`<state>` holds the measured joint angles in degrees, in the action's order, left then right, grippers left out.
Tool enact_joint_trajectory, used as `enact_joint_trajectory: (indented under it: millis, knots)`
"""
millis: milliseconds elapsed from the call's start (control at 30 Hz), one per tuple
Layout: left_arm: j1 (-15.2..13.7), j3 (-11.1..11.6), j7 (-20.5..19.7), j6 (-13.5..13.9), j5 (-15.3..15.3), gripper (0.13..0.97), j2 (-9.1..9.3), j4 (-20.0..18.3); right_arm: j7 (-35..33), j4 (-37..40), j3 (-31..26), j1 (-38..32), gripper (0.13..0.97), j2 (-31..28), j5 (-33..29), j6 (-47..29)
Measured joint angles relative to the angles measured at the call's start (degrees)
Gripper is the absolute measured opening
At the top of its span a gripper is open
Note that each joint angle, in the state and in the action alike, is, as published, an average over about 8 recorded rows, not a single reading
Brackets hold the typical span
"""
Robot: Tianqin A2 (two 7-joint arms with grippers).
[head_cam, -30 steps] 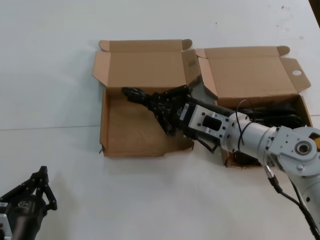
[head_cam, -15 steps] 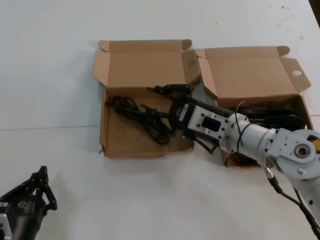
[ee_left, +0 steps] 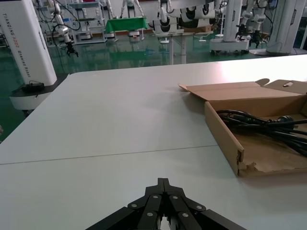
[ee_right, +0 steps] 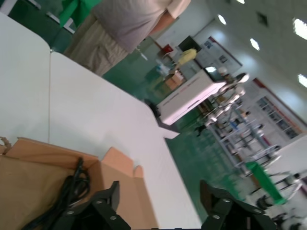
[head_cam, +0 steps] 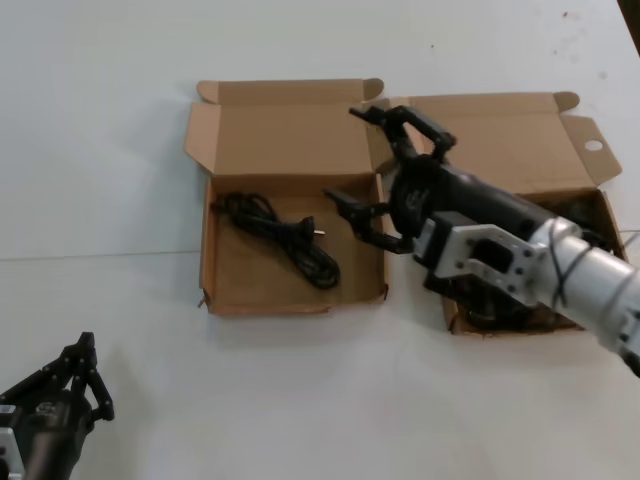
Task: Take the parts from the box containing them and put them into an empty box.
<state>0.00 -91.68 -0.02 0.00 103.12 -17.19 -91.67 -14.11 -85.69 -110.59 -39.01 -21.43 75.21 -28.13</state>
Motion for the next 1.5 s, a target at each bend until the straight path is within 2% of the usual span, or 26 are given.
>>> enact_joint_trajectory:
  millis: [100, 267, 367, 667, 900, 1200, 1467, 1500]
  knots:
    - [0.0, 0.0, 0.0, 0.0, 0.0, 0.156, 0.00, 0.0, 0.0, -4.0, 2.0, 3.2, 0.528, -0.9, -0.4, 0.4]
    - [0.0, 0.0, 0.0, 0.0, 0.0, 0.156, 0.00, 0.0, 0.0, -8.2, 4.6, 8.2, 0.657, -1.3, 0.5, 1.7]
    - [0.0, 0.0, 0.0, 0.0, 0.0, 0.156, 0.00, 0.0, 0.0, -9.3, 5.5, 10.1, 0.734, -1.2, 1.0, 2.4]
    - [0.0, 0.0, 0.0, 0.0, 0.0, 0.179, 0.00, 0.0, 0.0, -9.8, 6.1, 11.4, 0.876, -1.1, 1.7, 3.1]
    - [0.0, 0.0, 0.0, 0.0, 0.0, 0.193, 0.00, 0.0, 0.0, -9.5, 7.0, 13.3, 0.933, -0.8, 3.5, 4.8]
    - [0.0, 0.0, 0.0, 0.0, 0.0, 0.296, 0.00, 0.0, 0.0, -9.1, 8.5, 16.5, 0.957, -0.1, 6.5, 7.7]
    - [0.0, 0.0, 0.0, 0.0, 0.0, 0.464, 0.00, 0.0, 0.0, -8.7, 9.9, 19.5, 0.966, 0.4, 9.4, 10.4]
    - [0.0, 0.0, 0.0, 0.0, 0.0, 0.464, 0.00, 0.0, 0.0, -8.6, 10.1, 19.9, 0.966, 0.5, 9.7, 10.8]
